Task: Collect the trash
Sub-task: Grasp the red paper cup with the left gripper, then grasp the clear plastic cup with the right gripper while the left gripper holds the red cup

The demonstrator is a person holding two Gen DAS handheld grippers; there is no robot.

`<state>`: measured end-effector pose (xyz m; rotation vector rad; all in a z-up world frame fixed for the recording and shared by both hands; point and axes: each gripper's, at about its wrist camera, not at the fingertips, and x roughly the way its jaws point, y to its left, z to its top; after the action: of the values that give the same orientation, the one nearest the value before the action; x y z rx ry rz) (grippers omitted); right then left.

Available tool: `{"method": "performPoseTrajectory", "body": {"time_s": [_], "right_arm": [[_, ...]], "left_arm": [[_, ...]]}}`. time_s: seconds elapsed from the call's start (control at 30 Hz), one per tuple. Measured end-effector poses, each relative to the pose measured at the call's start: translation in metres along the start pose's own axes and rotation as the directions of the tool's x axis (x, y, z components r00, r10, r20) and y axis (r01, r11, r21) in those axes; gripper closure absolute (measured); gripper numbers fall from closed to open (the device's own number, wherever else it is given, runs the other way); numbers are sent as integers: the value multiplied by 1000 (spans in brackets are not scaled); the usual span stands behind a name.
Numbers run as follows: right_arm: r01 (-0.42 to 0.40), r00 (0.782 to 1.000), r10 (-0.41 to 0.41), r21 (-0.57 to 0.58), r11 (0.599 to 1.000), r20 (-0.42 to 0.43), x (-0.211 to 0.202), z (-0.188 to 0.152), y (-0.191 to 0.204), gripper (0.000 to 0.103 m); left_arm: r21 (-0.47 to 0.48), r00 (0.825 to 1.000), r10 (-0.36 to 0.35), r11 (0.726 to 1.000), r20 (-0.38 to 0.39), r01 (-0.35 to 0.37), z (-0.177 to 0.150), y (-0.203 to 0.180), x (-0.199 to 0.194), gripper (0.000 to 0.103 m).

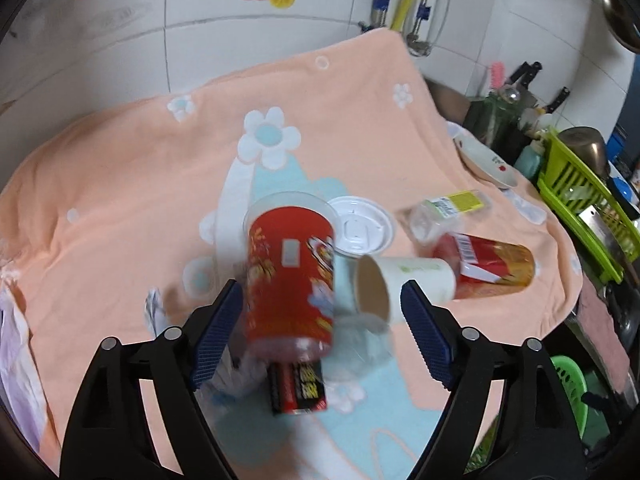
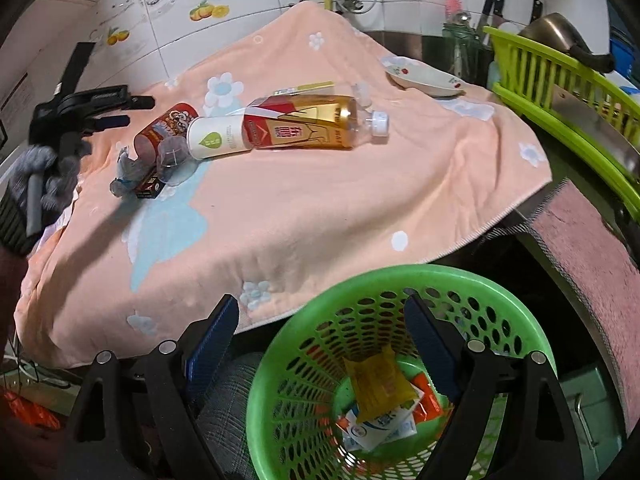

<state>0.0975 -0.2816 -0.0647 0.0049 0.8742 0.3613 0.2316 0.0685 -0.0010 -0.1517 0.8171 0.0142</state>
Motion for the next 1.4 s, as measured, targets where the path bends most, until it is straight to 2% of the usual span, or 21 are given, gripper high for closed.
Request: {"method": "performPoseTrajectory", "body": {"time_s": [0.27,0.53,0.73,0.8,0.87,1.07,1.23,1.4], "right_arm": [[-27,999,27,-24,999,-18,17,14,12,21],[-51,998,49,-51,997,-43,37,28,22,21],[-76,996,72,-78,994,-52,49,40,37,21],[-89,995,84,-90,992,-56,54,45,44,21],[-104,993,98,-105,989,-58,58,51,53,21],[-151,988,143,-137,979,-63,73,70,83,21],[-212,977,205,-135,968,-66,90,90,112,22],[-260,965,252,-128,957,-71,111,107,138,26]], "left_arm": [[46,995,17,999,-100,-13,16,7,44,19],[72,981,-3,997,-196,17,24,9,77,17],[93,974,9,996,-225,12,24,9,93,18],[97,974,5,995,-226,17,23,10,95,21],[113,975,-7,993,-221,33,21,9,95,31],[155,985,-17,987,-174,44,18,6,82,32],[145,990,-54,987,-130,72,20,9,60,32],[126,993,-88,987,-73,96,25,17,30,32]]}}
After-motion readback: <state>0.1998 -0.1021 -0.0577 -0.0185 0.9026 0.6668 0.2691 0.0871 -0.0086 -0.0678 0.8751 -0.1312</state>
